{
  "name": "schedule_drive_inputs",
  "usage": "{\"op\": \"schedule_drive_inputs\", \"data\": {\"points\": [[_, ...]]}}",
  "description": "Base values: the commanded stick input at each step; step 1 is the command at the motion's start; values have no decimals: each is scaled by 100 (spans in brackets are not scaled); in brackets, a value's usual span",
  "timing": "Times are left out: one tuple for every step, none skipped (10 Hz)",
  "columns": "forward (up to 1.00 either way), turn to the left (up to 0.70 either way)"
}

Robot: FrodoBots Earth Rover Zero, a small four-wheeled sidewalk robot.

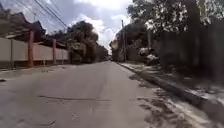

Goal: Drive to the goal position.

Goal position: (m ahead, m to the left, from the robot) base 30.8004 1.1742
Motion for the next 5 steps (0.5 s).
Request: {"op": "schedule_drive_inputs", "data": {"points": [[100, 0], [100, 0], [100, 0], [100, 0], [100, 0]]}}
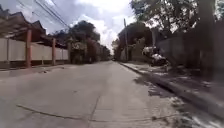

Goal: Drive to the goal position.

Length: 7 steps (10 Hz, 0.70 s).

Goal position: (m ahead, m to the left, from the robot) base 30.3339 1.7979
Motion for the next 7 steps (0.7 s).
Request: {"op": "schedule_drive_inputs", "data": {"points": [[100, 0], [100, 0], [100, 0], [100, 0], [100, -2], [100, -20], [100, -39]]}}
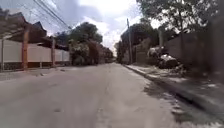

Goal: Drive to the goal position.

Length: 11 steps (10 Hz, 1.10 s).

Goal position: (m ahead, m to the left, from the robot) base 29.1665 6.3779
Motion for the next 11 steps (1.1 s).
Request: {"op": "schedule_drive_inputs", "data": {"points": [[100, -40], [100, -39], [100, -39], [100, -24], [100, -6], [100, 0], [100, 0], [100, 0], [100, 0], [100, 0], [100, 0]]}}
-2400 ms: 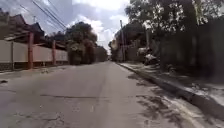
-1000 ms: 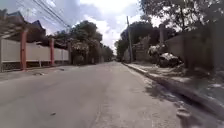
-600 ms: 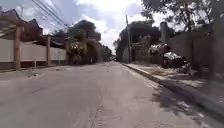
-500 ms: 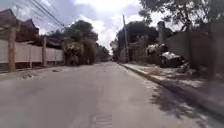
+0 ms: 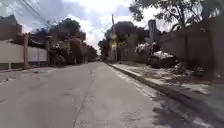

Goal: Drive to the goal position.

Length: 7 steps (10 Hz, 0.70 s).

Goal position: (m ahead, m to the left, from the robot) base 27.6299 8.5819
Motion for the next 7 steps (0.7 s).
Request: {"op": "schedule_drive_inputs", "data": {"points": [[100, 0], [100, 0], [100, 0], [100, 0], [100, 0], [100, 0], [100, 0]]}}
